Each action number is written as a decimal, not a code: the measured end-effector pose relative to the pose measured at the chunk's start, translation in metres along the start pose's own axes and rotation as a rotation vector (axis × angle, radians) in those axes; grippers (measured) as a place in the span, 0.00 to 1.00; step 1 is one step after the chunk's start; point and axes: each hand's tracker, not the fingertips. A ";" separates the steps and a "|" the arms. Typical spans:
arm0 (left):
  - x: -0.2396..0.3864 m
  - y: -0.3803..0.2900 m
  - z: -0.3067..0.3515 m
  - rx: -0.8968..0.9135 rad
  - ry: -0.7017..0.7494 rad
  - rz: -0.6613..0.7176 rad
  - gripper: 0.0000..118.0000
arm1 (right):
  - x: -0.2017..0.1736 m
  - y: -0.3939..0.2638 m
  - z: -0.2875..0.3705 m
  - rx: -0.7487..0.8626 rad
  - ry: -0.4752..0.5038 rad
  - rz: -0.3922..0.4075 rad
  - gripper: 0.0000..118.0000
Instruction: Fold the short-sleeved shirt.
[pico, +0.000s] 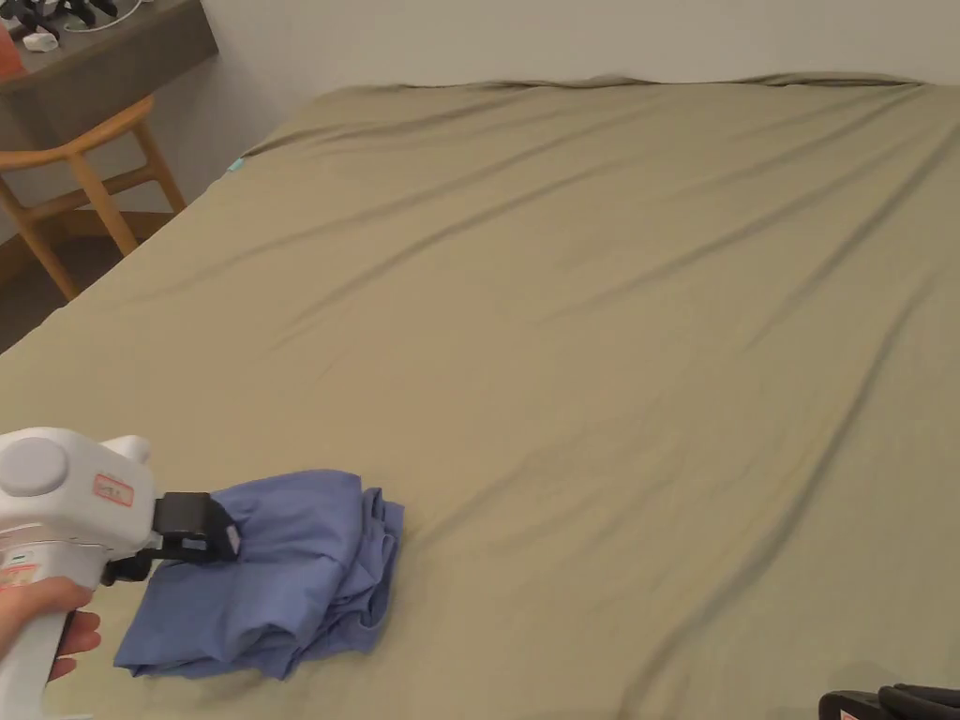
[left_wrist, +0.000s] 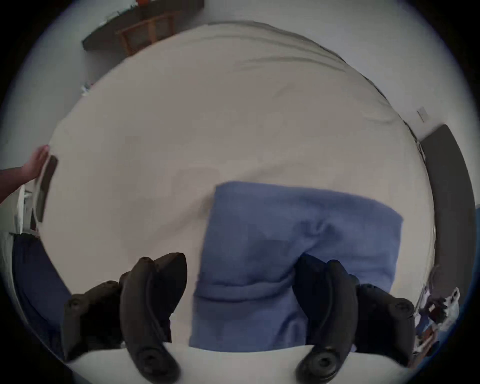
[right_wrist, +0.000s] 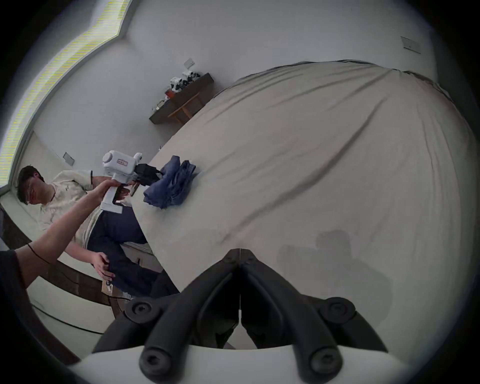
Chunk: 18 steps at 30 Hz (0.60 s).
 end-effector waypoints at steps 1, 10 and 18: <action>0.002 -0.001 0.017 0.056 0.026 -0.028 0.78 | 0.002 0.000 0.005 0.009 0.001 0.000 0.02; 0.111 -0.054 0.193 0.688 0.099 -0.223 0.00 | 0.014 0.011 0.107 0.277 -0.157 0.057 0.02; 0.262 -0.114 0.276 1.062 -0.061 -0.303 0.00 | 0.002 0.028 0.243 0.671 -0.471 0.165 0.02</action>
